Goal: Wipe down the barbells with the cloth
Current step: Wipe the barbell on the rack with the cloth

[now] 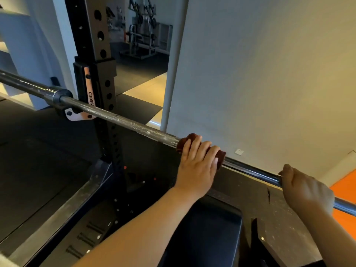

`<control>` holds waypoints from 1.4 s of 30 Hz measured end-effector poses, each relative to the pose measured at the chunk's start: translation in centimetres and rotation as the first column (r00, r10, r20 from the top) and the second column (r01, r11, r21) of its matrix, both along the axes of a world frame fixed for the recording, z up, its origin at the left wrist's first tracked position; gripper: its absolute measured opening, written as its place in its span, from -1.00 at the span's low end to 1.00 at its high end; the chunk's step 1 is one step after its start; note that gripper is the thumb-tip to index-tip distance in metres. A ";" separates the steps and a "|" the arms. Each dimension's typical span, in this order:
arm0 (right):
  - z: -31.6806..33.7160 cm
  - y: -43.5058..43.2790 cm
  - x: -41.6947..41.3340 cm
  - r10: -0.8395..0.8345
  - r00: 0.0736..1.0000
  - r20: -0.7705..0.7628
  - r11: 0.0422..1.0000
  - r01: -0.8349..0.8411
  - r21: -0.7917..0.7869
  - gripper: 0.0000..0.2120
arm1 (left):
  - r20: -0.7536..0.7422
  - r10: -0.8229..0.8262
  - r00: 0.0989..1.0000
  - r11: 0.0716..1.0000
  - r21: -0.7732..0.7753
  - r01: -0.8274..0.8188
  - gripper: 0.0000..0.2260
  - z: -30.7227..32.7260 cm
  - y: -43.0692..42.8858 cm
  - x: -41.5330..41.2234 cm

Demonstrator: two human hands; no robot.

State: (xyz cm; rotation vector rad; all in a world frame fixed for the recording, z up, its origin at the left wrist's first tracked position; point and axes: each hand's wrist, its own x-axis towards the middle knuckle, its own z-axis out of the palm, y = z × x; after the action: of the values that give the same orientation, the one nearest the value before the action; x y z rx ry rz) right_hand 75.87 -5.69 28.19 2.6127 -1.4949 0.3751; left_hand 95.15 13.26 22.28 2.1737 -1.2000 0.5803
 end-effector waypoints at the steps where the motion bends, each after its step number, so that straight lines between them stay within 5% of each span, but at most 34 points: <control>1: 0.1 0.1 0.0 0.010 1.000 0.003 1.000 -0.010 0.001 -0.42 | 0.041 -0.031 0.999 0.999 0.037 0.029 -0.63 -0.3 0.6 0.8; 4: 0.4 0.6 0.0 0.033 0.999 0.024 0.999 -0.034 0.016 -0.46 | 0.082 0.018 0.996 1.000 0.015 -0.019 -0.58 -1.2 2.2 3.5; 9: 0.1 0.8 0.3 -0.008 1.000 0.028 1.000 0.008 -0.025 -0.51 | -0.217 0.163 0.962 0.969 -0.149 -0.198 -0.56 -0.5 -0.5 -0.2; 16: 0.3 1.1 0.7 0.037 0.996 0.085 0.999 -0.036 -0.014 -0.56 | 0.151 -0.131 0.980 0.987 0.117 0.114 -0.57 -0.6 -2.0 -2.3; 24: -0.3 4.3 3.9 0.246 0.969 -0.014 0.965 -0.246 -0.093 -0.43 | -0.085 0.134 0.987 0.991 -0.020 -0.136 -0.51 0.1 -1.4 -1.0; 30: 0.1 5.7 6.5 0.316 0.943 -0.104 0.944 -0.323 -0.069 -0.42 | 0.108 -0.026 0.994 0.993 0.117 0.013 -0.52 -0.3 1.1 2.1; 35: 0.1 6.1 7.7 0.296 0.951 -0.090 0.949 -0.304 -0.084 -0.41 | -0.068 0.203 0.977 0.979 -0.013 -0.204 -0.49 -0.6 3.9 6.1; 38: 0.2 6.8 8.7 0.310 0.945 -0.105 0.946 -0.317 -0.060 -0.43 | -0.141 0.154 0.978 0.984 -0.073 -0.165 -0.49 -0.1 2.7 4.2; 42: 0.9 7.4 8.9 0.346 0.929 -0.131 0.935 -0.352 -0.026 -0.47 | 0.055 -0.039 0.998 0.998 0.051 0.036 -0.55 -0.4 2.9 3.0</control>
State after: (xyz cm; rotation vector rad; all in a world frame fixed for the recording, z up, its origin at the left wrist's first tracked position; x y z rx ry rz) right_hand 84.77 1.72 29.04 2.8019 -0.9666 0.2667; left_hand 98.15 16.16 21.88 2.1851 -1.2951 0.6050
